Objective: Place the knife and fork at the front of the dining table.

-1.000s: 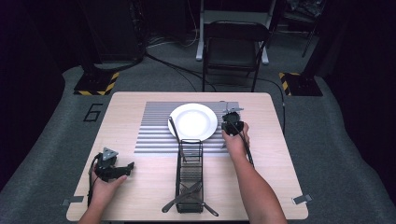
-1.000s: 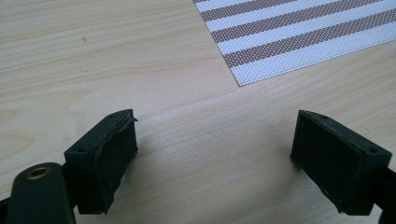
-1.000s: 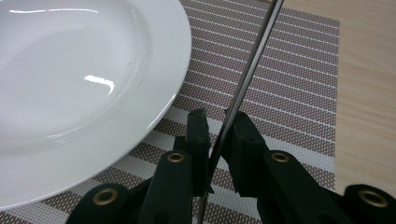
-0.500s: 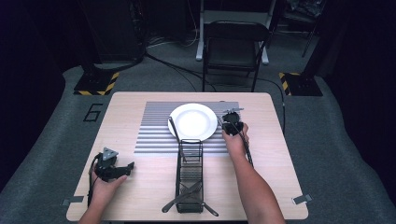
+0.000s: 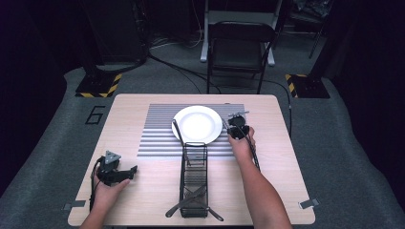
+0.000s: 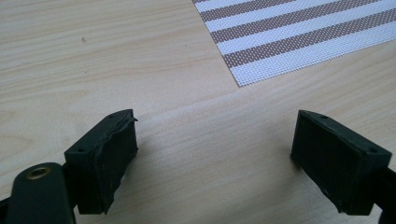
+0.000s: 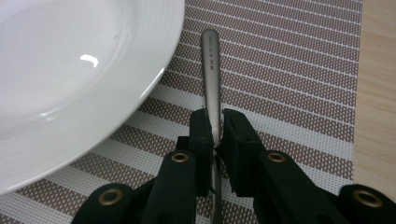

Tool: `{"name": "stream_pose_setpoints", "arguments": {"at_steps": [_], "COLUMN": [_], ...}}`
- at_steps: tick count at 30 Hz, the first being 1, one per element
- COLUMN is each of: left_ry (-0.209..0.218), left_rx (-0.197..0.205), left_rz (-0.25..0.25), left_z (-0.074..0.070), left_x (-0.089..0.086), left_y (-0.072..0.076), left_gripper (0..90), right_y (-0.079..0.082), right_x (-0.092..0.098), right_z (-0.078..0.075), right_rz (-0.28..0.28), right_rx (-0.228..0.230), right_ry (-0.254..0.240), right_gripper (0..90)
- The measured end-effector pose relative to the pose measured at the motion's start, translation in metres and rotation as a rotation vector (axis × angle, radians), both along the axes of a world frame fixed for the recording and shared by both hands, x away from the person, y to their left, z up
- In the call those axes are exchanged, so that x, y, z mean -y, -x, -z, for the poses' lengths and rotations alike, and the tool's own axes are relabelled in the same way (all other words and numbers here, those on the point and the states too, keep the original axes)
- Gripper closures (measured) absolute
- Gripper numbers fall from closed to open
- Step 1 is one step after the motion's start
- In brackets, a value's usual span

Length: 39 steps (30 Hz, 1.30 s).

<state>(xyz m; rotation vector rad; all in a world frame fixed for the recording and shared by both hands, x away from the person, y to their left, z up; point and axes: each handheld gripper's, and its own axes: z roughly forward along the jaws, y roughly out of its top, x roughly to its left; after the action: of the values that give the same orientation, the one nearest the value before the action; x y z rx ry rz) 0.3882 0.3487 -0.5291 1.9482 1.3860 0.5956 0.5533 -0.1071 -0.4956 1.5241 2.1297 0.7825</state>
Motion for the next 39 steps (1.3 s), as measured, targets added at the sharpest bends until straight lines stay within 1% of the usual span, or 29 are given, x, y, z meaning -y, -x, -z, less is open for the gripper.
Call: {"name": "stream_pose_setpoints", "arguments": {"at_steps": [4, 5, 8, 10, 13, 14, 19, 20, 21, 25, 26, 27, 30, 34, 39], "left_ry": [-0.001, -0.001, -0.001, -0.001, 0.000, 0.000, 0.000, 0.001, 0.001, 0.001, 0.001, 0.001, -0.001, 0.001, 0.001], "left_rx": [-0.001, 0.005, 0.004, 0.004, 0.005, 0.005, 0.005, 0.005, 0.005, 0.005, 0.005, 0.005, 0.004, 0.005, 0.004], "left_rz": [0.001, 0.001, 0.001, 0.001, 0.001, 0.001, 0.000, 0.000, 0.000, 0.000, 0.000, 0.000, 0.001, 0.000, 0.001], "left_z": [0.000, 0.000, 0.000, 0.000, 0.000, 0.000, 0.000, 0.000, 0.000, 0.000, 0.000, 0.000, 0.000, 0.000, 0.000], "left_x": [0.000, 0.000, 0.000, 0.000, 0.000, 0.000, 0.000, 0.000, 0.000, 0.000, 0.000, 0.000, 0.000, 0.000, 0.000], "left_y": [0.000, 0.000, 0.000, 0.000, 0.000, 0.000, 0.000, 0.000, 0.000, 0.000, 0.000, 0.000, 0.000, 0.000, 0.000], "left_gripper": [13.8, 13.8, 13.8, 13.8, 13.8, 13.8, 13.8, 13.8, 13.8, 13.8, 13.8, 13.8, 13.8, 13.8, 13.8], "right_y": [0.001, 0.001, 0.002, 0.002, 0.002, 0.002, 0.000, -0.002, -0.003, -0.008, -0.009, -0.010, -0.011, -0.013, -0.015], "right_x": [0.002, 0.003, 0.005, 0.005, 0.005, 0.004, 0.001, 0.000, 0.000, 0.000, 0.000, 0.001, 0.002, 0.003, 0.003], "right_z": [0.004, 0.004, 0.008, 0.008, 0.008, 0.008, 0.008, 0.008, 0.009, 0.009, 0.008, 0.008, 0.008, 0.009, 0.008], "right_rz": [0.003, 0.001, -0.007, -0.006, -0.008, 0.004, 0.013, 0.028, 0.031, 0.069, 0.079, 0.089, 0.109, 0.129, 0.133], "right_rx": [-0.016, -0.023, -0.036, -0.034, -0.036, -0.038, -0.025, -0.022, -0.020, -0.019, -0.023, -0.024, -0.022, -0.022, -0.023], "right_ry": [0.013, 0.010, 0.003, -0.009, -0.006, -0.010, 0.011, 0.014, 0.014, 0.008, -0.001, 0.005, -0.002, -0.013, -0.004], "right_gripper": [80.3, 80.1, 80.3, 83.5, 84.1, 84.2, 84.3, 84.4, 84.4, 84.4, 84.5, 84.4, 84.5, 84.5, 84.4]}}
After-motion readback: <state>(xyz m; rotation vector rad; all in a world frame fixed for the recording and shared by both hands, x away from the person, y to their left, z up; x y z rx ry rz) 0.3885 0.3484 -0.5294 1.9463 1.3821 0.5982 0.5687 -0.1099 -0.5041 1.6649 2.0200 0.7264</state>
